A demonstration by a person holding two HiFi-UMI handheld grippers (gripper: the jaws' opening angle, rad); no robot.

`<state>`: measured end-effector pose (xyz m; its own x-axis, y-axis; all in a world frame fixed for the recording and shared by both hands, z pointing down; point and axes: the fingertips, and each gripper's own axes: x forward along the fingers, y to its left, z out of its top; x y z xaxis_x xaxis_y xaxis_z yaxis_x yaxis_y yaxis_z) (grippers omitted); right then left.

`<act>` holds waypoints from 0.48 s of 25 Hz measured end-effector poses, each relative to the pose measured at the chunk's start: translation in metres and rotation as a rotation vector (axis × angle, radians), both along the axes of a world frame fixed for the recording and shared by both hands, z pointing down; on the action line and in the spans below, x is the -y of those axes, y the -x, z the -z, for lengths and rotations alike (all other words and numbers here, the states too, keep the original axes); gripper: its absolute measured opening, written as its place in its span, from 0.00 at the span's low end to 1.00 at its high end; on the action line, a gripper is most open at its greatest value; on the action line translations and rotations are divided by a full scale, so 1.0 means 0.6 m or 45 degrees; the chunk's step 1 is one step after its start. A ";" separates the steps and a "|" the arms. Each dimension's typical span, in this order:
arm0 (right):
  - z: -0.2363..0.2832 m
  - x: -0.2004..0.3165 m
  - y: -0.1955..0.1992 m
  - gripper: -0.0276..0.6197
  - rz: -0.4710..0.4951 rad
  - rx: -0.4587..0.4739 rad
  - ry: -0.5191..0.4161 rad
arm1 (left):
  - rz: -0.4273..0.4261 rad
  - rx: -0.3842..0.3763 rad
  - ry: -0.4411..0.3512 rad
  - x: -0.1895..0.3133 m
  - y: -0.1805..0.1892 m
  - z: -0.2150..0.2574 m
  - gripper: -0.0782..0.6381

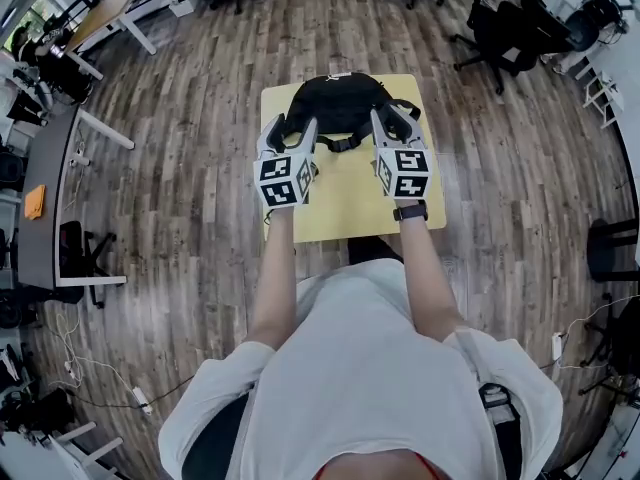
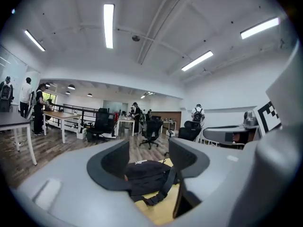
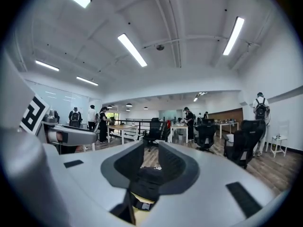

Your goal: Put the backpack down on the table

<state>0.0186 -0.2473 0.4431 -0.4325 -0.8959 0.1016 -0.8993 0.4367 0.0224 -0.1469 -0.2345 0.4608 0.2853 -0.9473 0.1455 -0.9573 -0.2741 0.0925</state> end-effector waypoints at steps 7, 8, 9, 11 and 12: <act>0.073 -0.021 0.056 0.13 0.074 0.007 -0.132 | 0.028 0.023 -0.201 -0.010 0.037 0.085 0.33; 0.080 -0.025 0.062 0.13 0.072 -0.001 -0.146 | 0.025 0.031 -0.222 -0.013 0.040 0.092 0.30; 0.087 -0.028 0.066 0.12 0.068 -0.009 -0.156 | 0.022 0.034 -0.239 -0.017 0.042 0.099 0.29; 0.099 -0.036 0.068 0.11 0.059 -0.020 -0.170 | 0.012 0.036 -0.269 -0.027 0.040 0.115 0.25; 0.105 -0.039 0.067 0.10 0.056 -0.023 -0.175 | 0.006 0.037 -0.281 -0.031 0.036 0.122 0.22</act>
